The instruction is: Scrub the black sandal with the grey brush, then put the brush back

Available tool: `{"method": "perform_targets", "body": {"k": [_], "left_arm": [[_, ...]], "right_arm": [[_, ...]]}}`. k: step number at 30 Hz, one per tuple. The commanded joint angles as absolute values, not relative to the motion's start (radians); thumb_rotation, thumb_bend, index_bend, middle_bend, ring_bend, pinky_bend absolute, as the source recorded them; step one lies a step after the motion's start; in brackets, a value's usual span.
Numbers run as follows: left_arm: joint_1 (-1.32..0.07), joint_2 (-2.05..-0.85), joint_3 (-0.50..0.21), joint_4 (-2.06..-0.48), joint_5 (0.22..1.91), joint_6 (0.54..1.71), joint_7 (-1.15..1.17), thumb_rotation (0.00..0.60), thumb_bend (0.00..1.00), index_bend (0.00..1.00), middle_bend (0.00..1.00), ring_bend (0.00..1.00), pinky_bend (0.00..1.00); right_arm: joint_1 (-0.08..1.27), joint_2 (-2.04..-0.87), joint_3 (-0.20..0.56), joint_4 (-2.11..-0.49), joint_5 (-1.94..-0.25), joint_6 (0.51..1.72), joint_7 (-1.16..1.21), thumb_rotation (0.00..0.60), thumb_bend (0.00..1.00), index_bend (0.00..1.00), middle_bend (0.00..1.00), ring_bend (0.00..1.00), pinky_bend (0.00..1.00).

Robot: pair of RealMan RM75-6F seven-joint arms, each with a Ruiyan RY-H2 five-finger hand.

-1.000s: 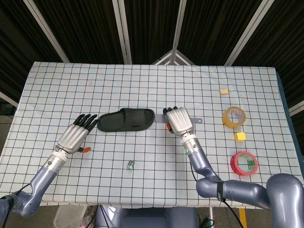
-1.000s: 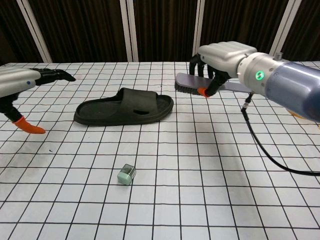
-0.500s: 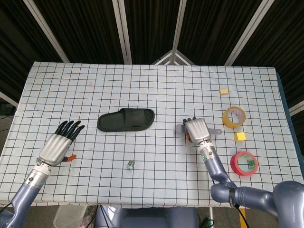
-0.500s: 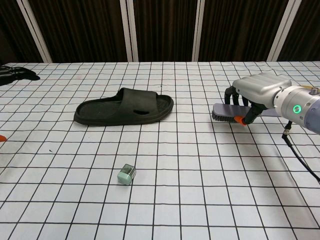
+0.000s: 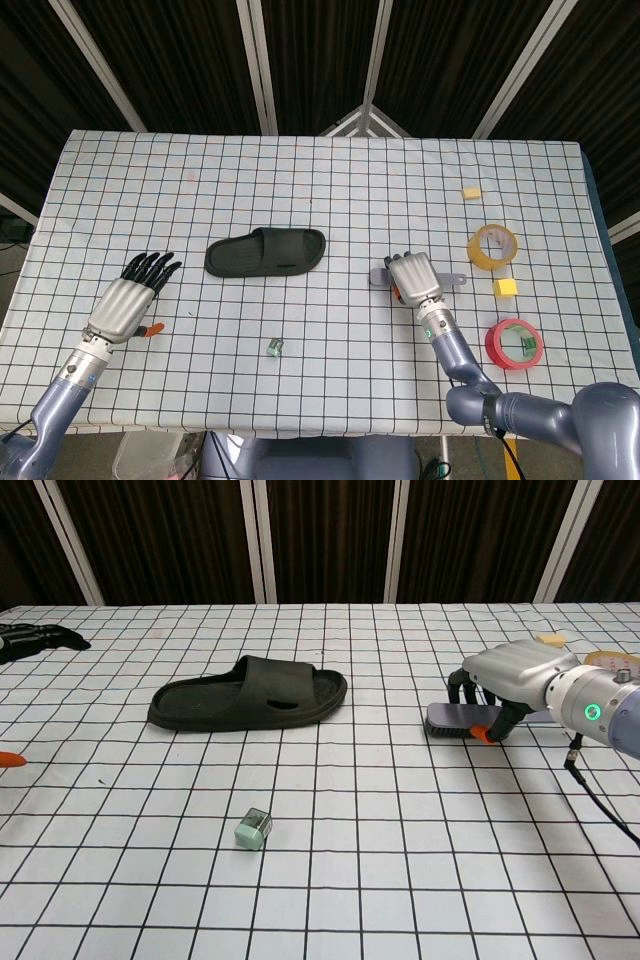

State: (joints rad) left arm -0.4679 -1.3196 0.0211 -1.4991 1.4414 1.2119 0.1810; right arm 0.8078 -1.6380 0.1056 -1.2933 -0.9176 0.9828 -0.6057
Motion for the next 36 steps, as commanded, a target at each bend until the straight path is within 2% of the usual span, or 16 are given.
{"method": "perform_targets", "body": {"k": [1,10,23,29,36], "left_arm": [[-0.466,-1.320,0.020,-1.498,1.443,1.210,0.178,0.600,0.17,0.00,0.00,0.00,0.02],[-0.458,-1.311,0.013,-1.508,1.443,1.203,0.179,0.600,0.17,0.00,0.00,0.00,0.02],[-0.454,-1.307,0.004,-1.520,1.444,1.194,0.188,0.600,0.17,0.00,0.00,0.00,0.02],[-0.450,-1.304,0.002,-1.525,1.449,1.195,0.190,0.600,0.17,0.00,0.00,0.00,0.02],[-0.425,-1.290,0.009,-1.538,1.469,1.233,0.188,0.600,0.17,0.00,0.00,0.00,0.02]], "right_arm": [[0.808,-1.635,0.106,-1.298,-0.921,0.980,-0.609,0.600,0.47,0.42,0.43,0.49,0.56],[0.811,-1.608,0.099,-1.327,-0.886,0.934,-0.650,0.600,0.47,0.23,0.32,0.40,0.49],[0.821,-1.578,0.106,-1.371,-0.859,0.923,-0.681,0.600,0.47,0.14,0.26,0.33,0.44],[0.822,-1.559,0.103,-1.413,-0.860,0.933,-0.697,0.600,0.47,0.08,0.22,0.26,0.32],[0.810,-1.518,0.120,-1.509,-0.891,0.980,-0.673,0.600,0.47,0.03,0.13,0.12,0.14]]}}
